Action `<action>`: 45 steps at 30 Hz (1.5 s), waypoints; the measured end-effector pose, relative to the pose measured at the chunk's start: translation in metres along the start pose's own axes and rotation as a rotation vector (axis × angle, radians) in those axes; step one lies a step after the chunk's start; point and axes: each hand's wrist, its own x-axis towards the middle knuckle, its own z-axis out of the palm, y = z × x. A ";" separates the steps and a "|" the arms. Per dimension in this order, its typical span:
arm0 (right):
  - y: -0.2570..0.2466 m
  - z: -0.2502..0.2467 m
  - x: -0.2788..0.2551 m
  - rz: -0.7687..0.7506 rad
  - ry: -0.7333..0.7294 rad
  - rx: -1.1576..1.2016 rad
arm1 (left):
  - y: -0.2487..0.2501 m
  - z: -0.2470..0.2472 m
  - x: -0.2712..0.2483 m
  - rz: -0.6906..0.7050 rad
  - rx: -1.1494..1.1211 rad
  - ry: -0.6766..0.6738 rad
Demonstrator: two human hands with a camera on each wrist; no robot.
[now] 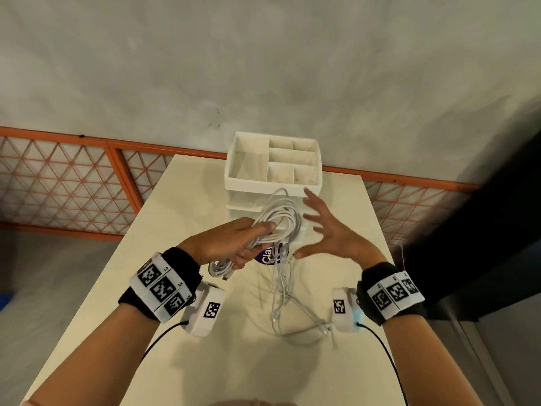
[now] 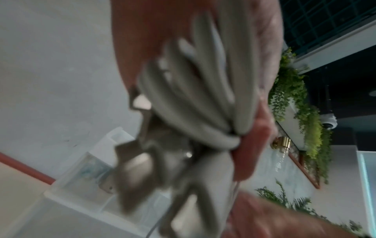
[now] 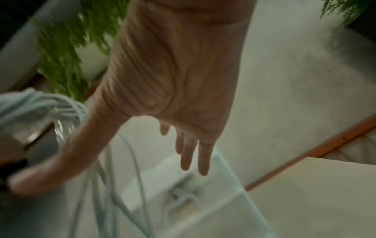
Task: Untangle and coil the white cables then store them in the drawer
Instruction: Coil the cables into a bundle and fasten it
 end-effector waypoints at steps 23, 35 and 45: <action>-0.035 0.075 0.007 -0.083 0.250 0.069 | -0.015 0.004 0.016 0.206 -0.203 0.318; -0.060 0.071 0.002 -0.009 0.118 -0.245 | -0.023 0.011 0.033 0.198 -0.044 0.421; -0.075 0.069 -0.001 0.091 -0.062 -0.791 | -0.033 0.010 0.040 0.221 -0.100 0.530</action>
